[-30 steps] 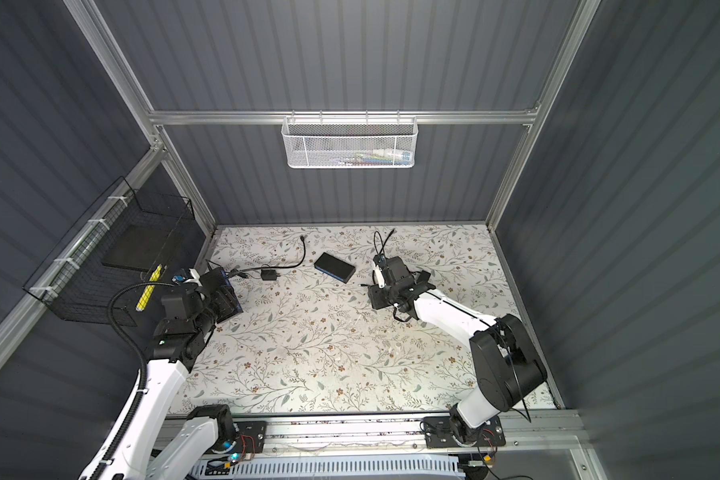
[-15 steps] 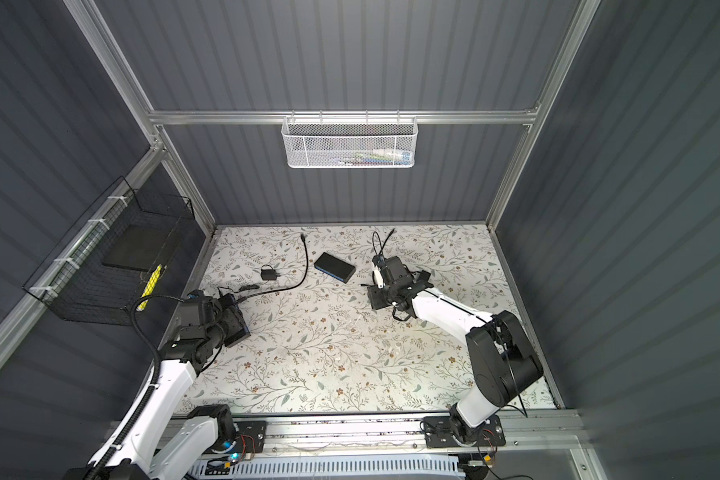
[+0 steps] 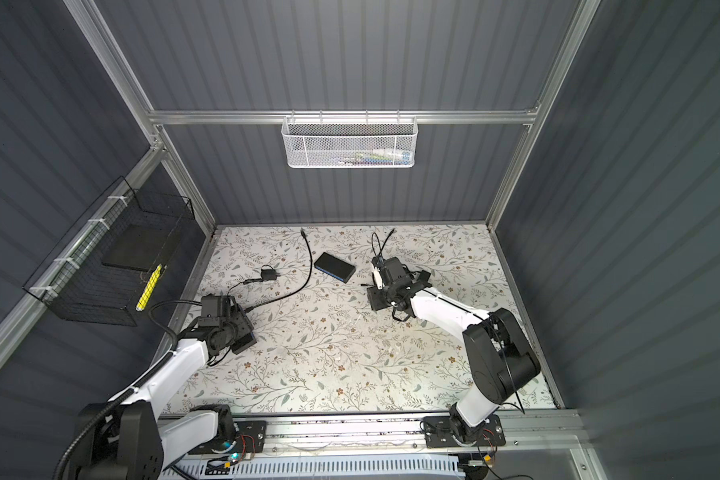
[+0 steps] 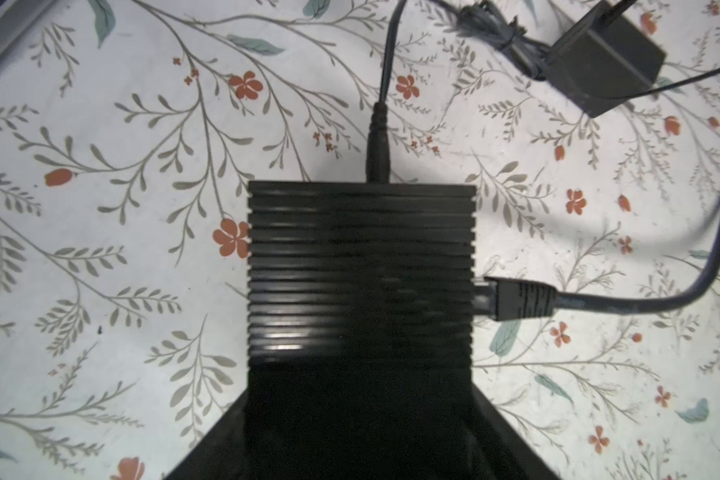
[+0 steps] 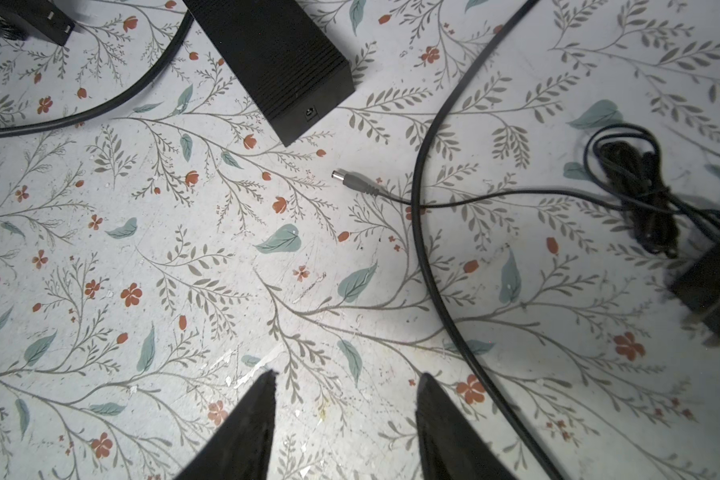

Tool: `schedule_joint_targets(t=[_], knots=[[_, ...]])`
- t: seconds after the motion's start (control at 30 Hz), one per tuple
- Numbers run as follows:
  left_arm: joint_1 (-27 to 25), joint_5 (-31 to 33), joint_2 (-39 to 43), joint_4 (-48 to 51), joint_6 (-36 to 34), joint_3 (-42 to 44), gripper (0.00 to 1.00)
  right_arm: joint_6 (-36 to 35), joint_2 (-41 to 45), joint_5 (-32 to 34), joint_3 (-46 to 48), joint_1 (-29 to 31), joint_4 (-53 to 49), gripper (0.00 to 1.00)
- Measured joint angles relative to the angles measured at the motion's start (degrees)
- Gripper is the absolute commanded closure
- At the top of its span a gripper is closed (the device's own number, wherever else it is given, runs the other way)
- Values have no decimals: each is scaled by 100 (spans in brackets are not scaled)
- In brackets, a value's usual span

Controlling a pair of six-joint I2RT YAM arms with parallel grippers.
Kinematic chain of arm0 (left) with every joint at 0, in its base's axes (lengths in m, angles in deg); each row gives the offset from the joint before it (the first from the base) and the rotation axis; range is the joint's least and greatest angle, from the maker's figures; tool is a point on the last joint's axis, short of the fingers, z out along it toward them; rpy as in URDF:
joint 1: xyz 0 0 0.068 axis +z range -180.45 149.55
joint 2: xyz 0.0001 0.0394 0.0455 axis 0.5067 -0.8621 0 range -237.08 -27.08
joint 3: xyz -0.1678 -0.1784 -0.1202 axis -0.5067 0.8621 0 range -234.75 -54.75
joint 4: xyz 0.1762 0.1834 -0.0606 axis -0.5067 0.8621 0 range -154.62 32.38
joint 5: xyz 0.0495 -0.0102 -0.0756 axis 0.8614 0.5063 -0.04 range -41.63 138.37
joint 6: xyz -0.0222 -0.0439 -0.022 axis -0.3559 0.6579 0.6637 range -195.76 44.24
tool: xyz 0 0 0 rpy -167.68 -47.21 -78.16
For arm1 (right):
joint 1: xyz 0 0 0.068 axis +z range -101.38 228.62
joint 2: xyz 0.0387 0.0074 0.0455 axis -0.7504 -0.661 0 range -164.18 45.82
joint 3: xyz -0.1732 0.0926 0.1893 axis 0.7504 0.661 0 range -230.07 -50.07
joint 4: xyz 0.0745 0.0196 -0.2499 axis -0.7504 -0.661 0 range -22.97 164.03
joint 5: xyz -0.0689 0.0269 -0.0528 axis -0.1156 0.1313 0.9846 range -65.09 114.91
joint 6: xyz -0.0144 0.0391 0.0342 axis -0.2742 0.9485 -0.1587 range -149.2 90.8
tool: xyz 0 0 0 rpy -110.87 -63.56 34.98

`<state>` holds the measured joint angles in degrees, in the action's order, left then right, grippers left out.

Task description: Insert the plug into the switch port

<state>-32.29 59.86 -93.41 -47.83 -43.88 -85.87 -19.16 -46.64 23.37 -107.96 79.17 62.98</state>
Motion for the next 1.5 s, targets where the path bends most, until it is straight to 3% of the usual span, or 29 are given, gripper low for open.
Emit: schedule_joint_targets(t=[0.27, 0.57, 0.77, 1.07, 1.23, 1.37, 1.5], knots=[[4, 208, -914, -168, 247, -181, 27, -11, -11, 2, 2, 0, -26, 44], [448, 155, -1600, -509, 223, -603, 13, -17, 50, 55, 243, -42, -105, 43], [457, 114, -1410, -481, -24, -769, 7, -15, 162, 90, 310, -160, -166, 42], [354, -22, -221, -105, -551, -999, 3, 50, 343, 92, 315, -619, -284, 37], [-44, -26, 144, 157, -844, -1362, 5, 210, 323, 111, 225, -1049, -442, 37], [-940, 205, -55, 225, -1180, -1893, 8, 175, -61, 61, -380, -1172, -752, 38], [-1803, 398, -748, 44, -1628, -2385, 11, -35, -581, -131, -994, -1137, -1003, 41]])
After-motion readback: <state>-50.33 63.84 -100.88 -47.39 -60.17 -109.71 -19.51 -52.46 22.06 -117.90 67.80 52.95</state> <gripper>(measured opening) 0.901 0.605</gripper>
